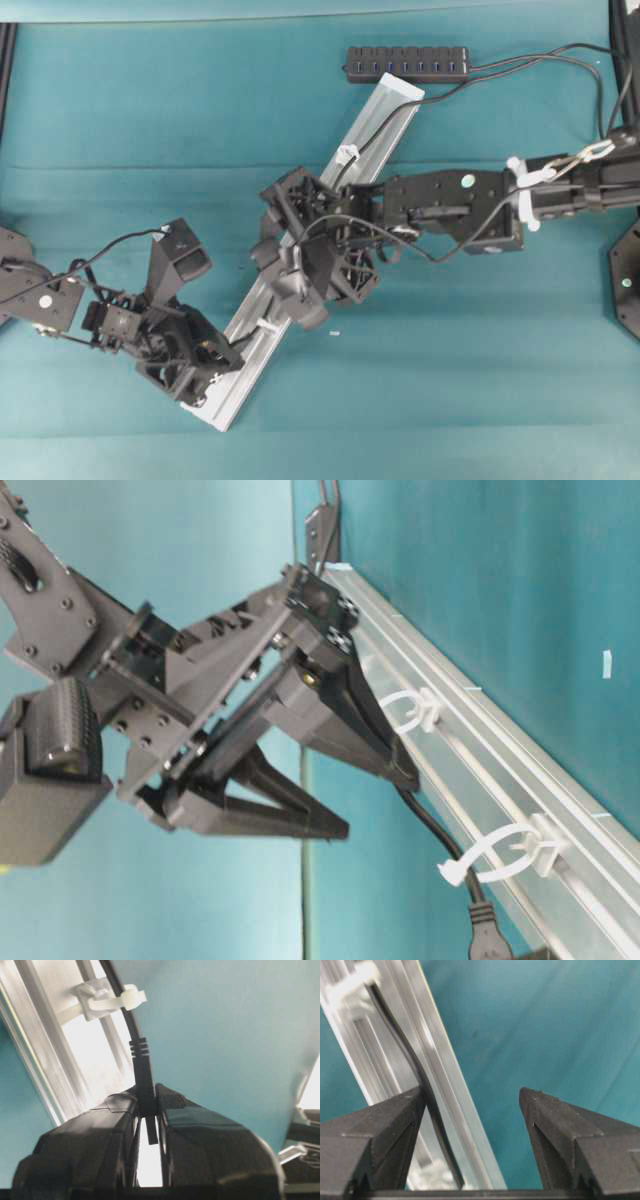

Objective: Pass the USB cable through three rings with both arms.
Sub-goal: 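Grasp the plug with the left gripper and pull it down through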

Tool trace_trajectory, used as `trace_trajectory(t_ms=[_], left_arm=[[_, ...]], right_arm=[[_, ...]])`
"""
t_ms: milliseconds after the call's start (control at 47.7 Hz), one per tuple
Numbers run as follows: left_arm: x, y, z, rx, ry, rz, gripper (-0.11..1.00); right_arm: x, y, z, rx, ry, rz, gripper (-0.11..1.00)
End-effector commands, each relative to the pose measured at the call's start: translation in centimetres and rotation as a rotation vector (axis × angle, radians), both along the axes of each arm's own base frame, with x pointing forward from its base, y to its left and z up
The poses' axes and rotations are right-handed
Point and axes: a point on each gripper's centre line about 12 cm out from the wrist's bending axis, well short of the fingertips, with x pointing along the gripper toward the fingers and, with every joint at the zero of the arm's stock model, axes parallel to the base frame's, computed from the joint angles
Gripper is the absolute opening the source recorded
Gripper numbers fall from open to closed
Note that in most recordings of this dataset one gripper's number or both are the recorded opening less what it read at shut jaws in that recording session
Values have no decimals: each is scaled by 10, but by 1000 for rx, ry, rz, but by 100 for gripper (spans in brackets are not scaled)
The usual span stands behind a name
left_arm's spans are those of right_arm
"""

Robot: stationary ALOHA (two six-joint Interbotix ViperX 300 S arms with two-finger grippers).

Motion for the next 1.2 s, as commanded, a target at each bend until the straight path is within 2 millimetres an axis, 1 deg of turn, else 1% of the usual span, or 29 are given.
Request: trace_trajectory(t_ms=[0, 252, 461, 587, 713, 860, 1027, 1174], left_arm=[[-3, -15, 11, -16, -29, -40, 9], [-7, -14, 5, -6, 15, -37, 9], [-9, -12, 3, -7, 34, -29, 9], [-9, -12, 3, -7, 34, -29, 9], [-9, -13, 4, -9, 32, -28, 9], [-9, -13, 5, -10, 29, -28, 9], [-8, -14, 11, -15, 11, -31, 9], [-10, -13, 9, -11, 18, -33, 9]], right_arm=[[-1, -11, 9, 2, -22, -30, 84], [-8, -9, 5, 4, -6, -28, 84], [-11, -4, 9, 1, -3, -12, 84], [-14, -1, 15, 1, -3, -7, 84], [-21, -1, 17, 3, 12, -7, 84], [-35, 2, 16, 8, 47, -7, 84], [-50, 1, 17, 10, 52, -14, 84], [-55, -3, 20, 9, 35, -25, 84]])
